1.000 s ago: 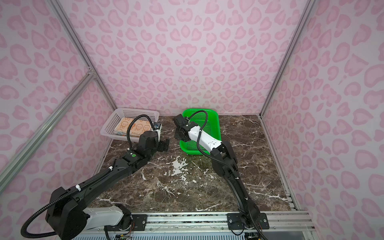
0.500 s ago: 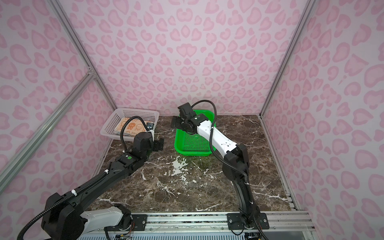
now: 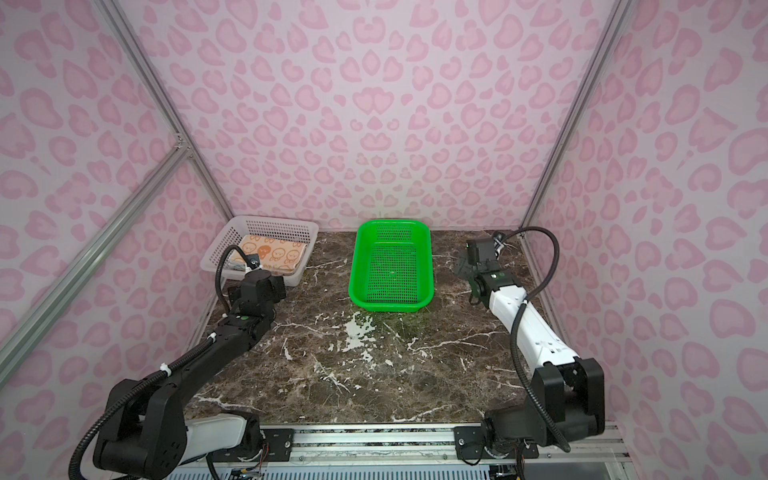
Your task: Fold and stack the towels
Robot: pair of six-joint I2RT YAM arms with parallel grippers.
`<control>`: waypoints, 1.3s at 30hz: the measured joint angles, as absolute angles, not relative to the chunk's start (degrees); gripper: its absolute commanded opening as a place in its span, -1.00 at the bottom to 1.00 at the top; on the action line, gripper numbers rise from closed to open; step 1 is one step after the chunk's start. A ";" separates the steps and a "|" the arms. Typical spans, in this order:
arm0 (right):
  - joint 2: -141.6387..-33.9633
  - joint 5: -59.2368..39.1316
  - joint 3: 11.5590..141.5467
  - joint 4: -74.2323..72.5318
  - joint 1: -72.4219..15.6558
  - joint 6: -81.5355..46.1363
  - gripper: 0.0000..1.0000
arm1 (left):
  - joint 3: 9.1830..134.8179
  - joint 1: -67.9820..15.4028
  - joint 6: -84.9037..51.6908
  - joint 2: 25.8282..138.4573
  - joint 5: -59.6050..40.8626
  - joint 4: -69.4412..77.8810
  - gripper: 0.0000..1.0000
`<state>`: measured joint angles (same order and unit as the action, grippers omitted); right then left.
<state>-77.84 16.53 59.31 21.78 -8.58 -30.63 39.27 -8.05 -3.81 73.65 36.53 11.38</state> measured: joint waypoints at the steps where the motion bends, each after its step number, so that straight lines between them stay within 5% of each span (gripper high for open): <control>1: -76.05 17.89 55.40 19.86 -8.36 -30.26 0.98 | 39.00 -5.89 -4.69 74.11 35.40 11.97 0.95; 8: -67.13 31.38 34.87 3.97 -9.30 -26.39 0.98 | 35.70 -1.08 -8.40 79.07 28.29 17.96 0.95; 15: -71.05 38.13 27.94 -14.94 -11.35 -17.23 0.98 | 26.87 -2.39 -6.96 81.60 23.16 31.38 0.95; 23: -82.13 37.28 23.66 -34.35 -11.27 -6.74 0.99 | 17.82 -1.23 -5.76 84.53 18.39 51.16 0.95; 28: -88.20 28.69 18.83 -49.56 -5.21 -3.62 1.00 | 17.80 -1.23 -5.69 84.53 17.67 55.02 0.95; 39: -87.96 19.94 19.00 -55.44 -3.92 -3.42 1.00 | 17.72 -1.52 -5.32 84.51 17.32 56.66 0.95</control>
